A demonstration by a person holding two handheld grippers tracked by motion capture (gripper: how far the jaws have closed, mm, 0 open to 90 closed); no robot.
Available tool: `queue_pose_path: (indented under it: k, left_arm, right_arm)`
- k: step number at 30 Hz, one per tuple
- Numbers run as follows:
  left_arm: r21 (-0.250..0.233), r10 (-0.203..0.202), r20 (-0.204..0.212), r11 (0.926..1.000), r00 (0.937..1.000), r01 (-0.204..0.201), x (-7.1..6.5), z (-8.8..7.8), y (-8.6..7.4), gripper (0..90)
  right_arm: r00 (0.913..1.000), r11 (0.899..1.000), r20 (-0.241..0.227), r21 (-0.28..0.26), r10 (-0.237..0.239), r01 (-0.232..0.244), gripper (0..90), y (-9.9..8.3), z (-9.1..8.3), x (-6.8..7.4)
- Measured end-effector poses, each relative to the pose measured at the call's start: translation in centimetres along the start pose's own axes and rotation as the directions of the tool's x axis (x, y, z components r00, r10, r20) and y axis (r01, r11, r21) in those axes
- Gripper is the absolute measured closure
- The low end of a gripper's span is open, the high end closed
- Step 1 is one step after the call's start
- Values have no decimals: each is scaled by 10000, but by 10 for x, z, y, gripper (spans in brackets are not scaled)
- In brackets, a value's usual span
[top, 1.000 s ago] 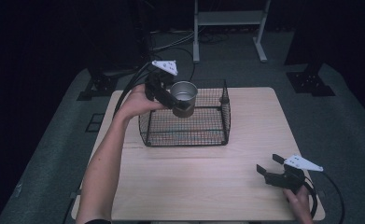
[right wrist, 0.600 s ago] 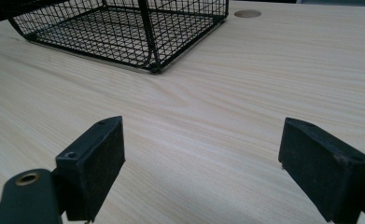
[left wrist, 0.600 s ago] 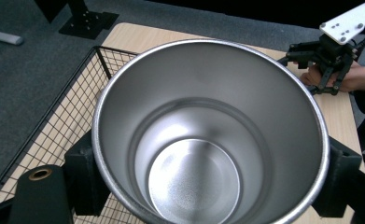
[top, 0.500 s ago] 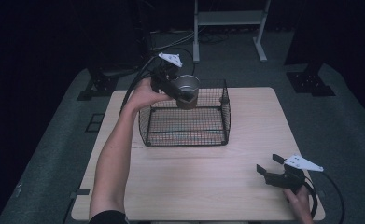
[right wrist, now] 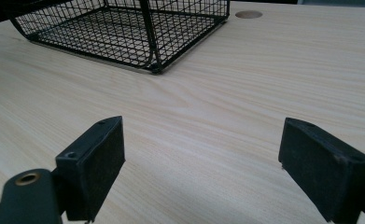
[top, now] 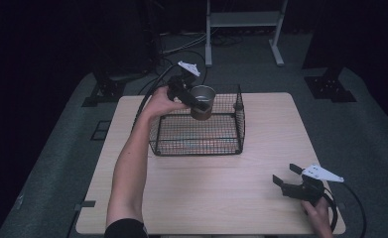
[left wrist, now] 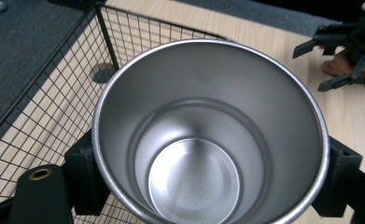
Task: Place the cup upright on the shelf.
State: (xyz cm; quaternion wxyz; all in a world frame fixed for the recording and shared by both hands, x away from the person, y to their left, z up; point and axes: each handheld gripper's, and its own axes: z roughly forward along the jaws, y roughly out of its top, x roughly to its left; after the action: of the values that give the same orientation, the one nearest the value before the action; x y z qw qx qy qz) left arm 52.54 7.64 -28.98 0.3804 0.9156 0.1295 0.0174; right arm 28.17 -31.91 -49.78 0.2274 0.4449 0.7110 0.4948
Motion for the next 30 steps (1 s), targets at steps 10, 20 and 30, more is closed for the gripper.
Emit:
queue_pose_path:
  k: [10, 20, 30]
  left_arm:
    - [381, -224, -67, 9990, 9997, 226, 7, 22, -16, 177]
    - [157, -932, -254, 9955, 9953, 936, 21, 38, -47, 177]
    - [-45, -658, -1122, 9978, 9915, 657, 24, 48, -57, 177]
  right_arm:
    - [10000, 10000, -5, 8, -25, 25, 137, 0, 0, 0]
    - [10000, 10000, -4, 5, -21, 21, 137, 0, 0, 0]
    - [10000, 10000, -19, -3, -49, 49, 137, 0, 0, 0]
